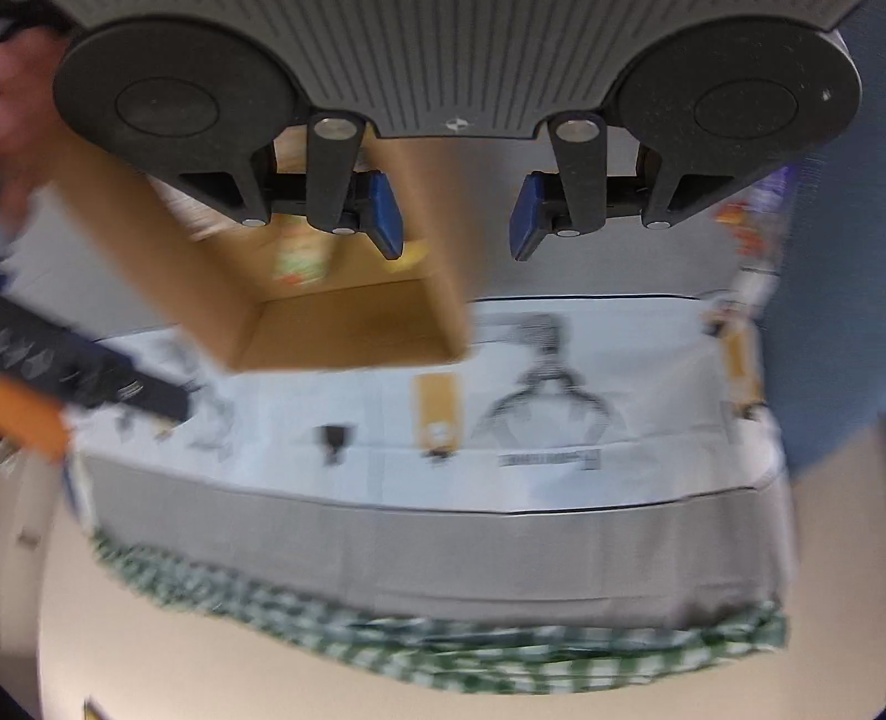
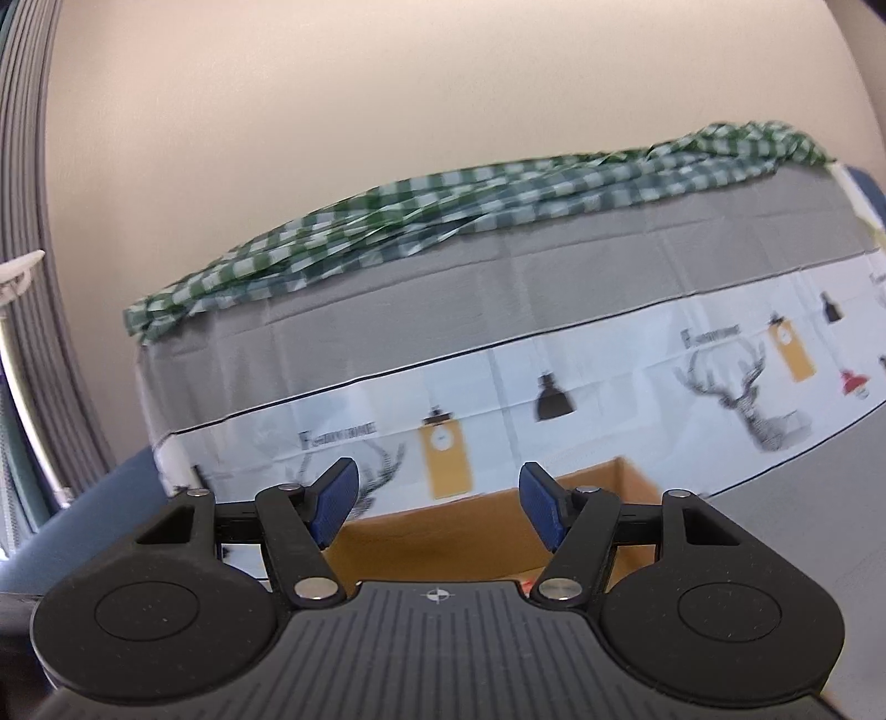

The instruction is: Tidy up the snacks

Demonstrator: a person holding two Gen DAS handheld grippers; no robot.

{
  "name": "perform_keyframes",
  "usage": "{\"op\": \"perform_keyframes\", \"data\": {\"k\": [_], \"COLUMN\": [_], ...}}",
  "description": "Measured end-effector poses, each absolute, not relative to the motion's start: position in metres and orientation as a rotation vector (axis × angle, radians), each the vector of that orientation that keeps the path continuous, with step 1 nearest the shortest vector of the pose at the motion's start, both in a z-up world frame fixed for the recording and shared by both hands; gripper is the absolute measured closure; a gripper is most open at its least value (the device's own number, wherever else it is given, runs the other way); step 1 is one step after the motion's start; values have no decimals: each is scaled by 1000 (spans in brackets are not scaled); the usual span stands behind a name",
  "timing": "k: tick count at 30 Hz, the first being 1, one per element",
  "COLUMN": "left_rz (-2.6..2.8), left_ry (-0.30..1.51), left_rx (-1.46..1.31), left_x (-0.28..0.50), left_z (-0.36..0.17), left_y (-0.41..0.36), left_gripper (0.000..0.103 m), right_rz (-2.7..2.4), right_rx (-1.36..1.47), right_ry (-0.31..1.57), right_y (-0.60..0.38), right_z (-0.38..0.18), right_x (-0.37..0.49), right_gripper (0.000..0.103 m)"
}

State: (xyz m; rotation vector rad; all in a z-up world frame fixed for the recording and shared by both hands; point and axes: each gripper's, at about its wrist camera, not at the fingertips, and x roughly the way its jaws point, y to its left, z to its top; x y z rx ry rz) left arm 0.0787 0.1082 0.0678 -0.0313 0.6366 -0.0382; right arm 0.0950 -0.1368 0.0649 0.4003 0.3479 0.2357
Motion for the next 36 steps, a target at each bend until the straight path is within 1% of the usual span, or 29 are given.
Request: {"op": "perform_keyframes", "data": {"k": [3,7,9,11,14,18,20,21,22,24,27,28,29,30,31,32,34,36], "left_rz": [103,337,433,490,512,528,551,563,576,594,594,590,588,587,587,586,588,590], "left_ry": [679,732,792,793,774,812,835,822,824,843,836,833,832,830,829,830,842,850], "left_rx": [-68,16,59,60,133,293,310,300,291,240,134,88,47,6,-59,-133,-298,-467], "left_x": [80,85,93,98,105,115,120,121,123,126,123,120,118,115,111,106,94,82], "left_z": [52,14,-5,-13,-29,-64,-74,-74,-74,-75,-69,-66,-64,-60,-56,-53,-47,-44], "left_y": [146,189,212,231,241,237,239,242,244,250,263,267,270,271,274,276,283,288], "left_gripper": [44,44,44,44,41,41,42,46,59,76,77,77,77,77,77,77,77,77], "right_rz": [270,310,329,349,378,400,402,404,408,424,459,470,481,487,489,490,505,552], "right_rx": [420,417,406,394,367,335,319,314,310,291,243,238,247,256,258,253,232,212], "right_ry": [369,394,406,415,424,433,441,445,447,435,418,436,453,470,491,515,550,589], "right_y": [-120,-98,-89,-80,-67,-50,-42,-39,-35,-28,-20,-17,-16,-14,-11,-6,8,26], "right_z": [66,65,65,64,61,59,56,54,53,53,51,50,50,51,53,55,60,65], "right_x": [94,93,94,94,95,98,99,99,99,98,96,99,103,108,113,119,129,141], "right_gripper": [37,37,37,37,37,37,37,37,37,37,37,44,58,67,84,92,93,91]}}
